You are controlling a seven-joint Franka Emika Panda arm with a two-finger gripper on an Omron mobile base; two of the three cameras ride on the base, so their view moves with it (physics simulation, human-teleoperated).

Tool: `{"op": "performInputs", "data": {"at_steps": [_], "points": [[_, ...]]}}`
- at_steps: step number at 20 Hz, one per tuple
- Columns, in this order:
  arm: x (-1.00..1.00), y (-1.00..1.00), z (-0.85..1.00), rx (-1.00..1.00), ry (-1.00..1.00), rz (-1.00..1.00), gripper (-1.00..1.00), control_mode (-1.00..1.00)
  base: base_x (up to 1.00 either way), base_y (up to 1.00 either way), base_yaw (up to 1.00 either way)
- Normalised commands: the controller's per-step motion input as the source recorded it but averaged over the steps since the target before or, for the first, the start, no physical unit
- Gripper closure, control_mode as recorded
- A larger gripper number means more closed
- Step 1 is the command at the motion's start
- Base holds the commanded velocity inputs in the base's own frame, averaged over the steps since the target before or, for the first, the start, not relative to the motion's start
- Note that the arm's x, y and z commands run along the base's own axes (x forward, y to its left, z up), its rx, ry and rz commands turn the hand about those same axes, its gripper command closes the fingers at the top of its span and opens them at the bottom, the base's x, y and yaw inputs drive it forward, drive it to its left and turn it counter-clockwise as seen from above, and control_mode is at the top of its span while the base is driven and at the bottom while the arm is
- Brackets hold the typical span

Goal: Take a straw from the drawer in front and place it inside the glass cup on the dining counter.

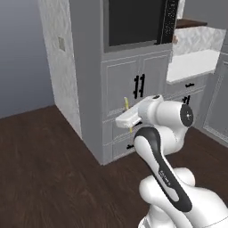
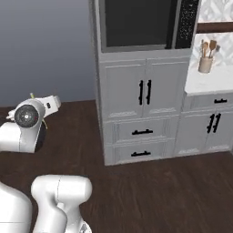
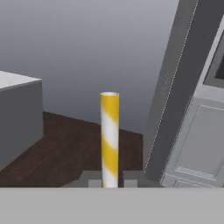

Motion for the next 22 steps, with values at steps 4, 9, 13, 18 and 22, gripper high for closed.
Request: {"op": "performInputs", "data": {"at_steps": [4, 9, 13, 18, 22], "points": [[0.00, 0.00, 0.00, 0.00, 0.00, 0.00, 1.00, 1.00, 0.37, 0.10, 0.59], [0.00, 0.00, 0.00, 0.00, 0.00, 0.00, 1.00, 1.00, 0.73, 0.06, 0.50], [0.00, 0.00, 0.00, 0.00, 0.00, 0.00, 1.00, 1.00, 0.98, 0.01, 0.35], [0.00, 0.00, 0.00, 0.00, 0.00, 0.00, 1.00, 1.00, 1.00, 0.11, 0.25], [0.00, 0.00, 0.00, 0.00, 0.00, 0.00, 1.00, 1.00, 1.00, 0.32, 0.21]]}}
